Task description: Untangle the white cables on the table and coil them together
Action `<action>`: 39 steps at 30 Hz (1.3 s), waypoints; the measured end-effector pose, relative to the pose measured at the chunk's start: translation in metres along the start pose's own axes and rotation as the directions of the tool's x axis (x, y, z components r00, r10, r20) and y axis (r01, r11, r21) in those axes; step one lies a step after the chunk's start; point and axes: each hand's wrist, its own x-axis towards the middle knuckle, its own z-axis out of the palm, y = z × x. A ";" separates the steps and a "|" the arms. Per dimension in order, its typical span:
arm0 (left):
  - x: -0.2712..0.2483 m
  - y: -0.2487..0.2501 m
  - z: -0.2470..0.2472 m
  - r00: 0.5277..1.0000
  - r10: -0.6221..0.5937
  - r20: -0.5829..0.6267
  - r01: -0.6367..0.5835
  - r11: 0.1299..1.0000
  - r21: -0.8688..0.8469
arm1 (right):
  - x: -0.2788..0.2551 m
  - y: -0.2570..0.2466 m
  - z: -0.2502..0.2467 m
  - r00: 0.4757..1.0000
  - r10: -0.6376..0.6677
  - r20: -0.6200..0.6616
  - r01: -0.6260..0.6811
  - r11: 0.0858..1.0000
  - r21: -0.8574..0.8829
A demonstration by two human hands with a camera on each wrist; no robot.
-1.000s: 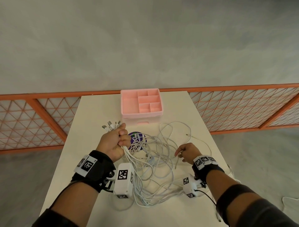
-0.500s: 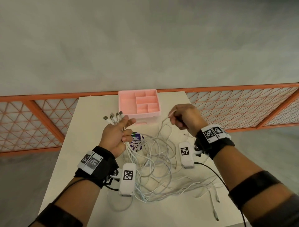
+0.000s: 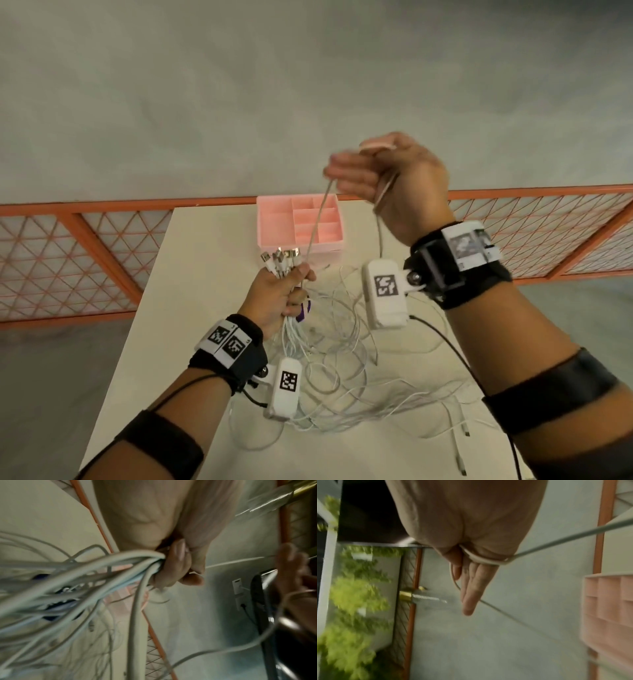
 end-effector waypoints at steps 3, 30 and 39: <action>0.003 -0.012 -0.011 0.998 -0.041 -0.046 0.044 0.997 0.061 | 0.007 -0.026 -0.009 0.972 -0.172 -0.162 0.190 0.976 0.104; 0.019 0.002 -0.057 0.870 -0.027 -0.493 0.070 0.995 0.068 | 0.004 0.024 -0.103 0.789 -0.294 -0.540 0.225 0.955 -0.191; 0.007 0.010 -0.020 0.960 -0.025 -0.279 0.066 0.988 0.139 | -0.030 0.059 -0.086 0.988 0.139 -0.075 -0.158 0.863 -0.481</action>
